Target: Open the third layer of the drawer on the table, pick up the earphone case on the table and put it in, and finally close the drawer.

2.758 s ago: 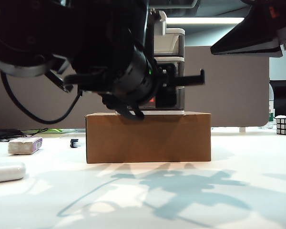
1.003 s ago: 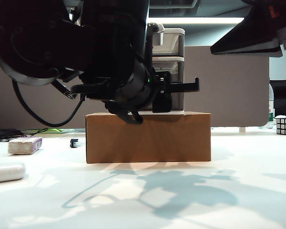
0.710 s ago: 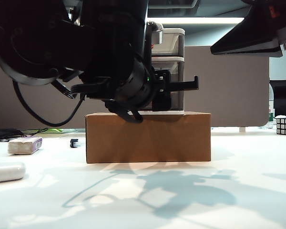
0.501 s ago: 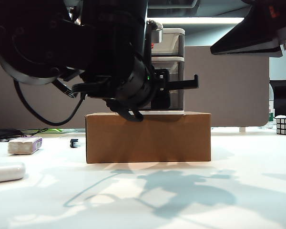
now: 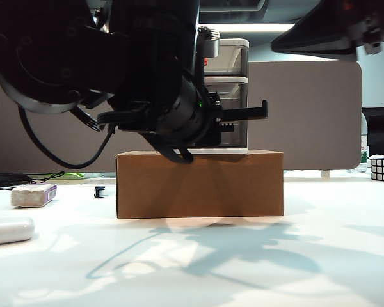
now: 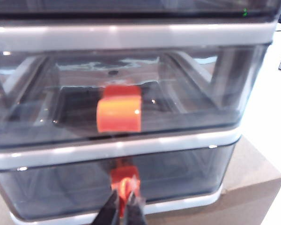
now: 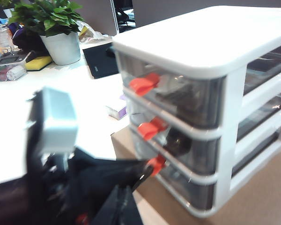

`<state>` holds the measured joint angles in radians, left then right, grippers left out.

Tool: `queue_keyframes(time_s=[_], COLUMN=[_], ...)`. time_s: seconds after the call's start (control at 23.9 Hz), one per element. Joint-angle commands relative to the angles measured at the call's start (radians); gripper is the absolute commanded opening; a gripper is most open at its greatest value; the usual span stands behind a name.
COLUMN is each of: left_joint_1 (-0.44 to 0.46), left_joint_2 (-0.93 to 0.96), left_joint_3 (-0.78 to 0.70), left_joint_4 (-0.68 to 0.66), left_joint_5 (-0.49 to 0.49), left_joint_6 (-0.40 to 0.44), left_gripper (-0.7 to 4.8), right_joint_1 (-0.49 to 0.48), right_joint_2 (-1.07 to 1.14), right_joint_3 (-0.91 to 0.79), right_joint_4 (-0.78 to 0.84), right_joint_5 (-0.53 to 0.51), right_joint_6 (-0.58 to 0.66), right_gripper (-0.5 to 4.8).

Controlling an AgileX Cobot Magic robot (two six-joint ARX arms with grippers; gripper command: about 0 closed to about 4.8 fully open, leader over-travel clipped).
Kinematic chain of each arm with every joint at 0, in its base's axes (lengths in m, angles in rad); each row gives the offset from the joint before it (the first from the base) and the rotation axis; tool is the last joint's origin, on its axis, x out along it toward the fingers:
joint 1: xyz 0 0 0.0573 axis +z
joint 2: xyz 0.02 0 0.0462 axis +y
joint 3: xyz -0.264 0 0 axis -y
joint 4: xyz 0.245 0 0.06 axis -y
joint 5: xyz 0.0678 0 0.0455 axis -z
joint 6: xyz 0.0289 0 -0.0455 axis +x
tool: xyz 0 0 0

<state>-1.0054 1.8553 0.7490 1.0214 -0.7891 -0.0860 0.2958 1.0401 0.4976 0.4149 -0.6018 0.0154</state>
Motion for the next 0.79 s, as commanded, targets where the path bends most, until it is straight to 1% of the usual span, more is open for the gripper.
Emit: queue_keyframes(time_s=[0.04, 0.29, 0.42, 0.58, 0.79], left_joint_1=[-0.011, -0.016, -0.016, -0.018, -0.028], left_joint_2=[-0.003, -0.003, -0.003, -0.003, -0.007], left_joint_3=[0.003, 0.003, 0.003, 0.003, 0.002], left_joint_4=[0.012, 0.012, 0.013, 0.013, 0.012], left_joint_5=[-0.002, -0.004, -0.004, -0.019, -0.024], left_joint_6=[0.0, -0.003, -0.003, -0.001, 0.009], left_gripper=[-0.06, -0.06, -0.06, -0.06, -0.06], right_joint_1=[0.001, 0.002, 0.015, 0.042, 0.051], right_joint_2=[0.069, 0.214, 0.27, 0.34, 0.397], right_joint_3=[0.056, 0.169, 0.218, 0.266, 0.301], right_joint_4=[0.031, 0.039, 0.039, 0.051, 0.061], right_joint_5=[-0.003, -0.012, -0.034, -0.025, -0.004], right_joint_6=[0.011, 0.011, 0.011, 0.01, 0.01], right_gripper=[-0.05, -0.05, -0.05, -0.05, -0.05])
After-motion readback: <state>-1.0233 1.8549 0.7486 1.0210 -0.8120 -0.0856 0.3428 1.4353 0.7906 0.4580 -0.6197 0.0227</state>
